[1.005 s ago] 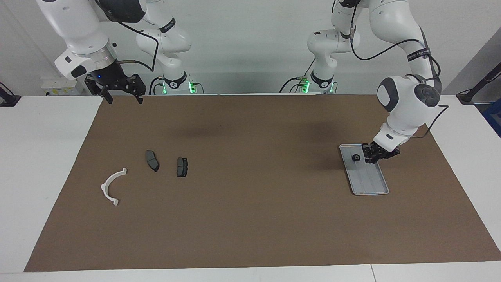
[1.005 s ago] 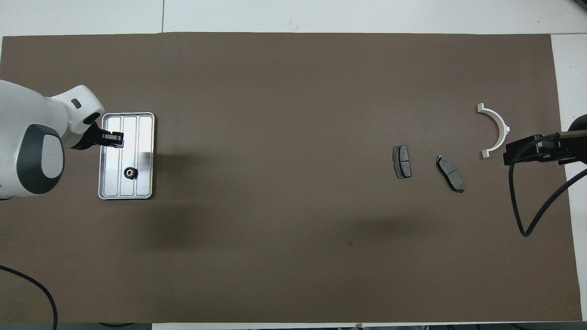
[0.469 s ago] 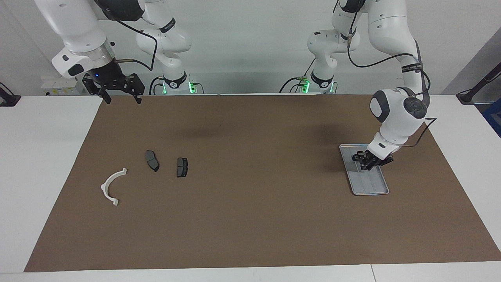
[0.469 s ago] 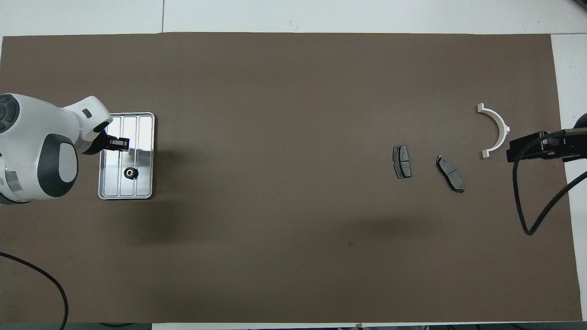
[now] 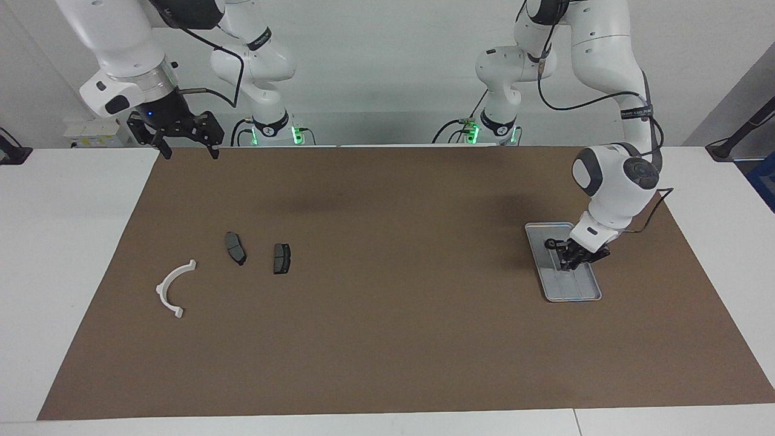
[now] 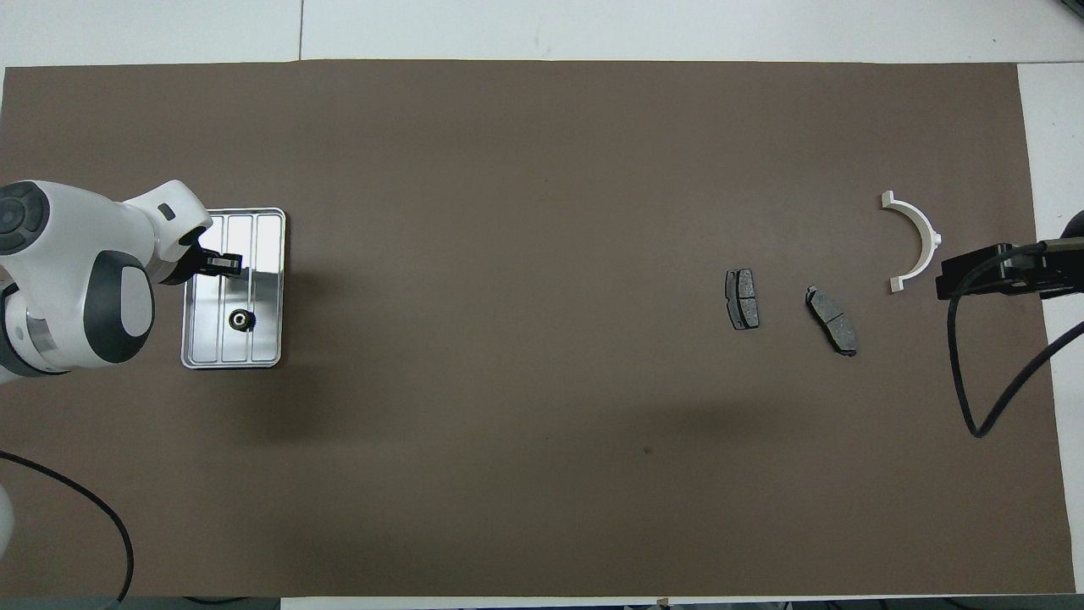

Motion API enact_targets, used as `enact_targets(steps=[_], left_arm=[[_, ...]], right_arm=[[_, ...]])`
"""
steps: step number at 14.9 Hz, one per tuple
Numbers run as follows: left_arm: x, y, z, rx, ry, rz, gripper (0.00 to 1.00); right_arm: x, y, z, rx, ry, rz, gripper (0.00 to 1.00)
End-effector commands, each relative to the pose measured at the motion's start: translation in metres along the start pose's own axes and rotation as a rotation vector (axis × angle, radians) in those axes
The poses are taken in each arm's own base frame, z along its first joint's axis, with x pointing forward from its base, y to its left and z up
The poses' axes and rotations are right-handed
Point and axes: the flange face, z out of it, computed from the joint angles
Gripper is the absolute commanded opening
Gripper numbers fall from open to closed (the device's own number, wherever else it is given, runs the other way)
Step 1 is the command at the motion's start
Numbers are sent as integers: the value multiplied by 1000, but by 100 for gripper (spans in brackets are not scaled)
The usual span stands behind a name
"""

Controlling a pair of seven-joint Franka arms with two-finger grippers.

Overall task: Pick bearing gear from pile to tray
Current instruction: 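Release the second bearing into the tray with the left gripper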

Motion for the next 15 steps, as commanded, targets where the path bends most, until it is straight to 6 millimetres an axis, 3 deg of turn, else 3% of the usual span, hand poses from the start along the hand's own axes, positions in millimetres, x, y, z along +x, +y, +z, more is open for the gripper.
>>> enact_targets(steps=[1,5,6,7,9,12,15], left_arm=[[-4,1,9,-7,26,5,0],[-4,5,8,-10,17,10,4],[-3,6,6,-11,13,7,27],[-2,6,4,-11,15,7,99],[5,5,-13,-11,22,4,100],[18,-2,-63,-5,60,-41,100],[32,-21,-139,14,166,-140,100]], right_arm=[[0,-1,-6,16,32,-24,100],[2,-1,-5,14,45,-24,100],[2,0,-6,16,46,-22,100],[2,-1,-5,16,45,-24,100],[1,-3,-5,16,45,-27,100],[2,-5,-5,23,49,-28,100],[3,-5,-5,25,57,-25,100]])
